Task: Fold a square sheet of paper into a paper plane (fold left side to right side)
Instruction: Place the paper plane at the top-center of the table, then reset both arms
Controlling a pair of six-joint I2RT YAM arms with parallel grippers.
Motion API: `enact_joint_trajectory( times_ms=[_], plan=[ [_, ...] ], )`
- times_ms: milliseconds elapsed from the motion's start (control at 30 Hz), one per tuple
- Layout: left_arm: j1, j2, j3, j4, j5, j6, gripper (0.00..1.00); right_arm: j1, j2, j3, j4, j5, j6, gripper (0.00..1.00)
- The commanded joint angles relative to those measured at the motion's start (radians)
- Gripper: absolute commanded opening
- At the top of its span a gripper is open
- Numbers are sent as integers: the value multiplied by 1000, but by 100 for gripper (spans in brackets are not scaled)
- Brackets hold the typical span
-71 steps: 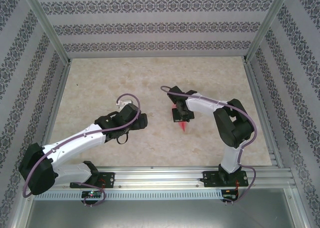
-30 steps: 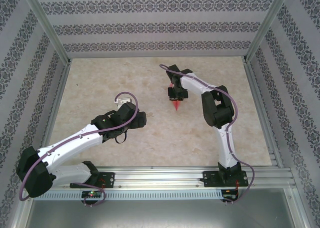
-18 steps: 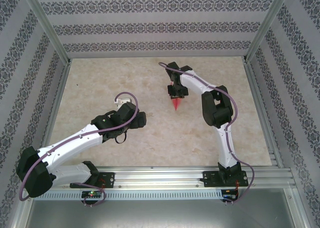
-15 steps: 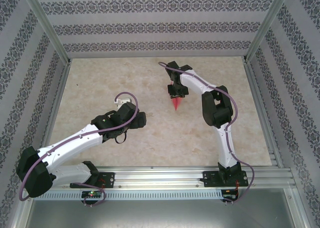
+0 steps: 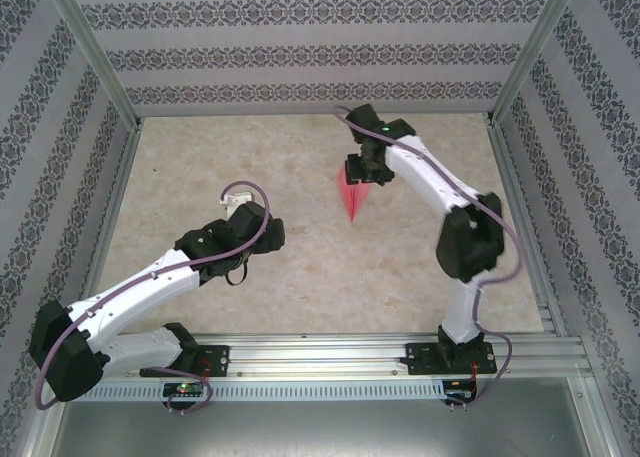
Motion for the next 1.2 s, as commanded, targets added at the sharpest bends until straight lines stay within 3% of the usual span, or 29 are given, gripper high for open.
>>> enact_joint_trajectory(
  times_ms=[0,267,433,600,700,833,1167],
  plan=[
    [61,-34,49,-4,-90,59,100,-5,-189,-128,68,39,-13,62],
    [244,-58,50,77,-245,181,100,-136,-552,-546,339,98,-29,76],
    [295,-57,-2,218,-414,318,100,-274,-678,-774,544,169,-9,98],
    [343,-41,-146,466,-539,415,100,-421,-708,-939,744,186,17,98],
    [366,0,-252,669,-537,540,100,-451,-710,-1086,984,225,-32,98],
    [403,73,-312,787,-486,606,100,-451,-680,-1231,1261,288,-132,98],
    [500,171,-469,1155,-230,691,100,-451,-509,-1309,1696,105,-277,98]
  ],
)
